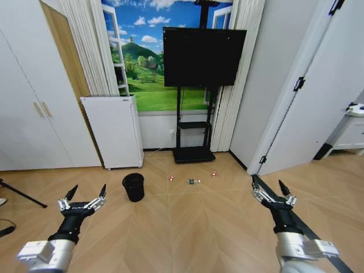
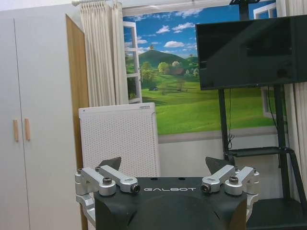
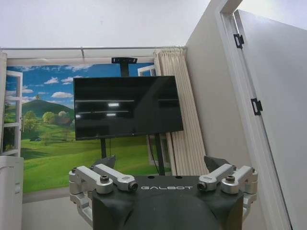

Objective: Pick up the trash bin and place the garbage on the floor into it.

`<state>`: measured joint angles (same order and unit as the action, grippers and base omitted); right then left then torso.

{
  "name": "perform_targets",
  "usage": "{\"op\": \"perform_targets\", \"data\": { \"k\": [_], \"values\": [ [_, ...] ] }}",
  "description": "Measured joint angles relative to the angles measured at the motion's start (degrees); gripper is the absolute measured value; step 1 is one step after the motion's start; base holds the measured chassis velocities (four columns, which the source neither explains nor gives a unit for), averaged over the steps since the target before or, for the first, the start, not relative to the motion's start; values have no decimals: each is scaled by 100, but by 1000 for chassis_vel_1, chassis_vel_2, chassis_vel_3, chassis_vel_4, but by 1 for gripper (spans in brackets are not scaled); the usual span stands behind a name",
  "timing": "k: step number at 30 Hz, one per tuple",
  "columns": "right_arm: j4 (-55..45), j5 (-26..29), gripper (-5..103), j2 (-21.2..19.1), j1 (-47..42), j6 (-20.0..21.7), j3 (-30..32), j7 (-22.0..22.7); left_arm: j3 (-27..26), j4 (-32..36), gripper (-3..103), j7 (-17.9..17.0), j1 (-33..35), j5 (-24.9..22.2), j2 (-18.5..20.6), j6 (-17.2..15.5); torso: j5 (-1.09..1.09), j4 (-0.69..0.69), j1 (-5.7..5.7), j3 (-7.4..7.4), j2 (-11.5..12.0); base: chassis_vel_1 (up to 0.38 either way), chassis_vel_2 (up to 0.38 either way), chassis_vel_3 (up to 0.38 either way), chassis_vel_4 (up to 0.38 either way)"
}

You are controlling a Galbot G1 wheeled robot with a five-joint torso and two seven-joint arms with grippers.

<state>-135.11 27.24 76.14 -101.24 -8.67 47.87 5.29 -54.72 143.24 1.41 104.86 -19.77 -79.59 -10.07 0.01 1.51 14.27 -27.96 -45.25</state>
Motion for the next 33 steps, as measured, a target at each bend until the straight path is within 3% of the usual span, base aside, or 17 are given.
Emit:
{"op": "perform_targets", "data": {
  "k": [6,12,22,25,27,28,29,33],
  "values": [
    [44,-101,100,-12,-17,-56,8,-36,38,0,99,12,54,72,-56,1,0,-1,1,-1,1,-165,145,169,-152],
    [205,-549,100,-98,-114,-134,-62,-400,43,-40,99,154,71,379,33,-1,-1,-1,1,-1,1,-236,233,242,-249],
    [287,-613,100,-202,-95,-118,-123,-457,91,-46,99,162,100,379,51,4,-4,1,2,-1,1,-317,307,309,-311],
    [303,-604,100,-232,-93,-115,-123,-456,103,-63,99,164,120,340,60,4,6,-2,2,-2,2,-356,374,374,-419],
    [310,-585,100,-276,-89,-116,-122,-454,118,-73,99,163,137,306,71,3,-8,1,3,-1,1,-387,345,378,-369],
    [314,-577,100,-285,-82,-116,-127,-453,122,-69,99,162,151,302,67,3,7,-1,3,-2,2,-360,378,364,-361],
    [314,-577,100,-285,-82,-116,-127,-453,122,-69,99,162,151,302,67,3,7,-1,3,-2,2,-360,378,364,-361],
    [322,-571,100,-298,-79,-159,-145,-463,130,-49,99,162,190,302,35,3,-9,1,3,-1,1,-362,356,363,-362]
  ]
}}
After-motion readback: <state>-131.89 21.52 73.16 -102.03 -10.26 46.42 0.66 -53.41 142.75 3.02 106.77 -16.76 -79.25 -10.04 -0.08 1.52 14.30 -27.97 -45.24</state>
